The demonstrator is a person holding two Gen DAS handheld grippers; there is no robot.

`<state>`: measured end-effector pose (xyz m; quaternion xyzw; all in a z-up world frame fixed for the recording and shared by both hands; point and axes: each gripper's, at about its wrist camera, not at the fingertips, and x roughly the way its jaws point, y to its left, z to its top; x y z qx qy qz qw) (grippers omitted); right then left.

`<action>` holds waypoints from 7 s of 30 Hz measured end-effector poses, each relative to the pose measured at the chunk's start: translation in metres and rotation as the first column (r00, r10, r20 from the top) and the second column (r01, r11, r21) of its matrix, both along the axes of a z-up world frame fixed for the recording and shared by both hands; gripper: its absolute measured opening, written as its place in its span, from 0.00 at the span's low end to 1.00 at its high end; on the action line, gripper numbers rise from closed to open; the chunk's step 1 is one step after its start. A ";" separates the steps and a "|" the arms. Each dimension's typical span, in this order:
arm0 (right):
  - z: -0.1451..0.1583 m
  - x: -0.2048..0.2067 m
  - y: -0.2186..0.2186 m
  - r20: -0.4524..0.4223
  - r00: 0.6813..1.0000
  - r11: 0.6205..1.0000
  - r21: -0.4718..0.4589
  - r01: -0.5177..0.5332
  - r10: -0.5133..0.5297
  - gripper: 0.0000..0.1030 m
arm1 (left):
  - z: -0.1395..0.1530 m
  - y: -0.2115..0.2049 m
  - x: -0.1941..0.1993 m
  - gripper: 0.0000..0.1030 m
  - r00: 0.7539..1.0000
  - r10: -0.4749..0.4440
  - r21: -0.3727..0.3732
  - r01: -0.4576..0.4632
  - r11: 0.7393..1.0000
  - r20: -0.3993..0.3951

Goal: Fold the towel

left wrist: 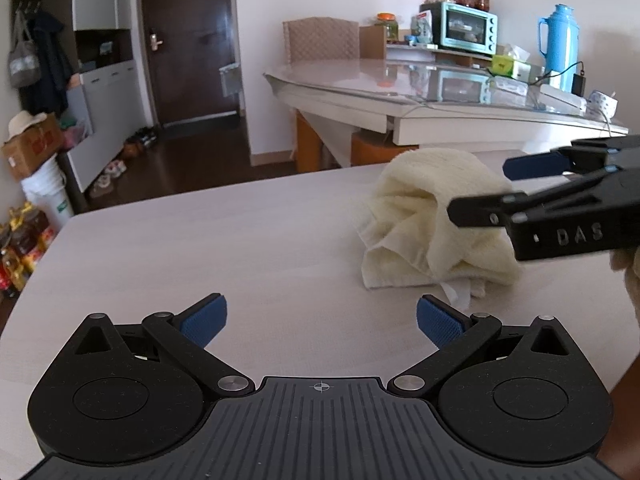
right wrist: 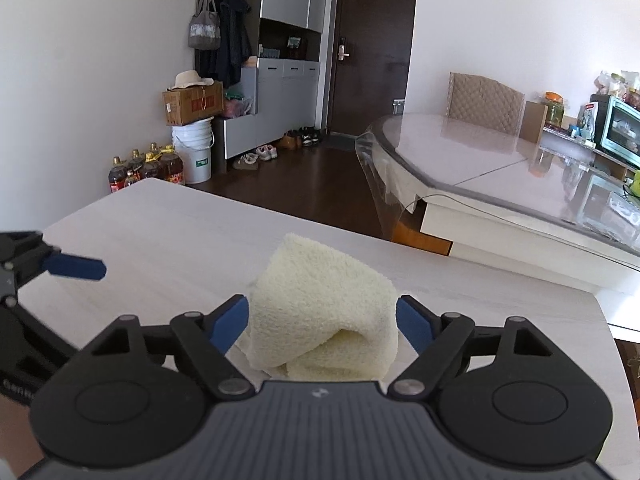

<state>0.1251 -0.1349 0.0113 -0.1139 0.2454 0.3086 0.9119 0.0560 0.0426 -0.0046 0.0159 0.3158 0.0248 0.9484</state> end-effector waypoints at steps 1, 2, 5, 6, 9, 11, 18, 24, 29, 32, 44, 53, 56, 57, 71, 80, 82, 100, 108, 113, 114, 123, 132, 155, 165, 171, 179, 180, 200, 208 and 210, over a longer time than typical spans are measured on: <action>-0.001 0.001 0.000 -0.003 1.000 1.000 -0.001 0.001 -0.001 0.76 | 0.000 0.002 0.003 1.00 1.000 0.004 -0.002 -0.004 1.000 -0.001; -0.002 0.002 0.000 -0.005 1.000 1.000 -0.001 0.001 -0.001 0.66 | 0.000 0.003 0.006 1.00 1.000 0.008 -0.005 -0.009 1.000 -0.001; -0.004 0.006 -0.004 -0.027 1.000 1.000 0.001 -0.004 0.004 0.28 | 0.000 0.005 0.010 1.00 1.000 0.012 -0.013 -0.012 1.000 -0.002; -0.004 0.005 -0.007 -0.025 1.000 1.000 0.006 -0.001 0.001 0.23 | -0.001 0.005 0.011 1.00 1.000 0.012 -0.015 -0.012 1.000 -0.003; -0.001 0.003 -0.026 -0.019 1.000 0.999 0.040 0.024 -0.023 0.14 | -0.003 0.003 0.014 1.00 1.000 0.004 -0.019 -0.004 1.000 -0.008; 0.001 0.000 -0.041 -0.018 0.999 0.997 0.064 0.049 -0.048 0.14 | -0.004 -0.001 0.015 1.00 1.000 -0.005 -0.018 0.004 1.000 -0.011; -0.013 -0.008 -0.100 -0.072 0.981 0.980 0.074 0.184 -0.179 0.14 | -0.003 -0.019 0.019 1.00 0.997 -0.072 -0.027 0.072 0.997 -0.005; -0.031 -0.013 -0.132 -0.116 0.956 0.960 0.053 0.276 -0.269 0.28 | 0.000 -0.041 0.033 1.00 0.981 -0.193 -0.092 0.190 0.977 -0.017; -0.031 -0.018 -0.149 -0.103 0.948 0.948 0.072 0.310 -0.302 0.38 | 0.001 -0.055 0.055 1.00 0.965 -0.262 -0.132 0.256 0.958 -0.029; -0.028 -0.020 -0.158 -0.092 0.951 0.947 0.101 0.305 -0.296 0.48 | 0.001 -0.061 0.069 1.00 0.958 -0.284 -0.138 0.277 0.951 -0.033; -0.021 -0.008 -0.161 -0.079 0.965 0.953 0.155 0.259 -0.249 0.54 | -0.009 -0.076 0.102 0.20 0.920 -0.376 -0.230 0.344 0.910 -0.108; -0.021 0.018 -0.128 -0.050 0.990 0.983 0.121 0.137 -0.132 0.59 | -0.007 -0.070 0.090 0.07 0.906 -0.416 -0.203 0.394 0.896 -0.076; -0.027 0.030 -0.117 -0.074 0.988 0.987 0.074 0.142 -0.137 0.40 | -0.006 -0.062 0.086 0.07 0.916 -0.393 -0.176 0.376 0.910 -0.075; -0.028 0.031 -0.117 -0.075 0.986 0.986 0.065 0.152 -0.147 0.26 | -0.006 -0.057 0.085 0.07 0.921 -0.382 -0.167 0.366 0.916 -0.078; -0.033 0.016 -0.152 -0.065 0.941 0.940 0.057 0.336 -0.332 0.35 | -0.010 0.002 0.063 0.07 0.961 -0.254 -0.125 0.240 0.963 -0.110; -0.022 0.012 -0.079 0.054 0.994 0.995 -0.019 0.095 -0.094 0.56 | -0.001 -0.012 0.051 0.07 0.947 -0.304 -0.103 0.294 0.950 -0.102; -0.025 0.021 -0.067 0.072 0.994 0.994 -0.056 0.089 -0.085 0.62 | -0.002 -0.014 0.049 0.07 0.943 -0.316 -0.099 0.306 0.947 -0.104; -0.008 0.015 -0.093 -0.072 0.997 0.994 0.108 -0.029 0.037 0.44 | 0.002 0.012 0.049 0.15 0.962 -0.260 -0.111 0.250 0.962 -0.086; -0.012 -0.033 -0.046 0.034 0.943 0.941 -0.085 -0.328 0.332 0.44 | 0.006 0.022 0.029 0.16 0.970 -0.231 -0.127 0.221 0.967 -0.075; -0.024 -0.035 -0.009 0.119 0.900 0.881 -0.292 -0.372 0.419 0.41 | 0.004 0.027 0.018 0.16 0.972 -0.226 -0.152 0.213 0.965 -0.071; -0.029 -0.034 -0.001 0.121 0.891 0.859 -0.348 -0.374 0.437 0.32 | 0.003 0.028 0.015 0.16 0.971 -0.226 -0.155 0.212 0.965 -0.074; -0.012 -0.034 -0.044 0.155 0.936 0.936 -0.215 -0.280 0.315 0.03 | -0.007 0.014 0.011 0.31 0.933 -0.342 -0.244 0.307 0.920 -0.114; 0.010 -0.028 -0.106 0.136 0.980 0.989 0.028 -0.148 0.143 0.03 | -0.011 -0.034 0.001 0.33 0.893 -0.431 -0.134 0.415 0.900 -0.132; -0.036 -0.035 -0.159 -0.002 0.996 0.996 -0.029 -0.090 0.090 0.05 | -0.009 -0.014 -0.025 0.30 0.813 -0.495 0.030 0.528 0.849 -0.308; -0.061 -0.052 -0.164 -0.027 0.999 0.991 -0.131 -0.034 0.030 0.13 | -0.007 -0.013 -0.042 0.30 0.781 -0.524 0.020 0.563 0.826 -0.341; -0.064 -0.060 -0.171 -0.024 1.000 0.992 -0.127 -0.021 0.018 0.15 | -0.006 -0.020 -0.043 0.33 0.768 -0.536 0.014 0.576 0.817 -0.350; -0.067 -0.076 -0.178 0.036 0.999 0.991 -0.130 -0.030 0.035 0.20 | -0.002 -0.017 -0.034 0.39 0.815 -0.497 0.018 0.525 0.851 -0.299; -0.067 -0.078 -0.176 0.051 0.998 0.989 -0.142 -0.036 0.043 0.21 | -0.002 -0.017 -0.033 0.39 0.819 -0.492 0.018 0.519 0.854 -0.297; -0.069 -0.094 -0.150 0.193 0.956 0.913 -0.384 -0.134 0.221 0.08 | -0.009 -0.008 -0.045 0.40 0.894 -0.345 -0.048 0.346 0.937 -0.287; -0.059 -0.092 -0.157 0.208 0.958 0.927 -0.358 -0.112 0.196 0.07 | -0.010 -0.018 -0.046 0.45 0.880 -0.357 0.037 0.387 0.921 -0.314; -0.050 -0.087 -0.151 0.236 0.949 0.919 -0.380 -0.108 0.210 0.07 | -0.009 -0.018 -0.045 0.44 0.877 -0.362 0.039 0.394 0.918 -0.317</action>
